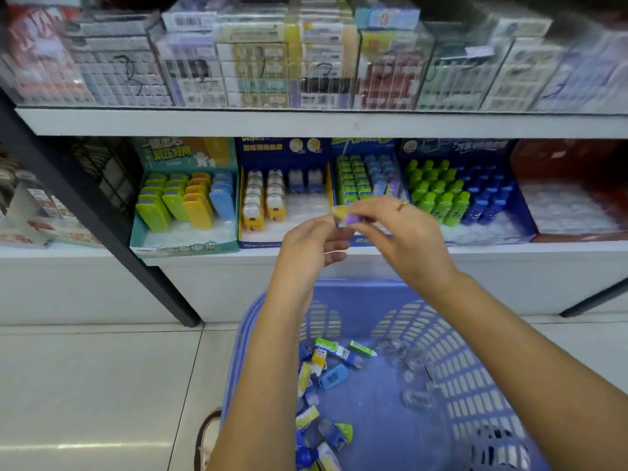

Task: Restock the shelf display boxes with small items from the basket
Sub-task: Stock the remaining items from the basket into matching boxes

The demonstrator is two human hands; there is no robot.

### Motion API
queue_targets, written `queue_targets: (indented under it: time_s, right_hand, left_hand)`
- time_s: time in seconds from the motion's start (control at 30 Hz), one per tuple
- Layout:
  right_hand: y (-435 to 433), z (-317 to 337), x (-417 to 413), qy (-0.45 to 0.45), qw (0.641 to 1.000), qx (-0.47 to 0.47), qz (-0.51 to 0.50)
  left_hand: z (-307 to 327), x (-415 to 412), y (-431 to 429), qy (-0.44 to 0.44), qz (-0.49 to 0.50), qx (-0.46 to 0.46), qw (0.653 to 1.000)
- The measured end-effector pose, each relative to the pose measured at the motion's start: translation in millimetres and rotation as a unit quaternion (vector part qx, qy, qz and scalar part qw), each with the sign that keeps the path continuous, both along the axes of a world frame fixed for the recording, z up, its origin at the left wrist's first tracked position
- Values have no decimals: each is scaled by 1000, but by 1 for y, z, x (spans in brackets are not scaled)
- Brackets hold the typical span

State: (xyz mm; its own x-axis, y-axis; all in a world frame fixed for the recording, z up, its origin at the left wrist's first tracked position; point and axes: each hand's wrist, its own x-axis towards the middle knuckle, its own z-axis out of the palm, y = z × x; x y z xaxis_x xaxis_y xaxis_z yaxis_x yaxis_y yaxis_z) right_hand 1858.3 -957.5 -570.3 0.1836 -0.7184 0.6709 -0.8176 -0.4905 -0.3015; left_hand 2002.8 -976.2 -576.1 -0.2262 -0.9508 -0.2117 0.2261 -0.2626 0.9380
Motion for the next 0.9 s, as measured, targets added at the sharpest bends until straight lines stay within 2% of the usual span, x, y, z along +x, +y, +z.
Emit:
queue_targets:
  time_s: [0.03,0.1,0.17,0.2,0.3,0.37,0.57,0.8,0.9]
  right_hand:
    - [-3,4,-11,-36,999,7,-32]
    - [-11,10,-37,-104,990,31,-93]
    - [-24,12,-59,-143,977,76,-137]
    - [-30,12,-68,-142,974,98,-148]
    - [-48,8,-83,-114,972,148,-141]
    - [-58,6,-87,-88,969,188,-131]
    - [-81,16,-98,-17,958,251,-141]
    - [-92,31,-99,109,937,309,-125]
    - [-90,27,-95,121,930,323,-129]
  left_hand:
    - [-3,-9,1,-37,-15,-28,999]
    - [-13,-24,5,-190,-54,-132,971]
    - [-24,-35,10,-344,-96,-224,907]
    - [-29,-40,12,-394,-115,-256,876]
    - [-43,-48,14,-477,-143,-316,807]
    - [-48,-49,12,-503,-132,-342,783]
    - [-44,-46,4,-505,-130,-350,778]
    - [-44,-46,3,-505,-143,-338,782]
    - [-44,-45,2,-507,-148,-337,780]
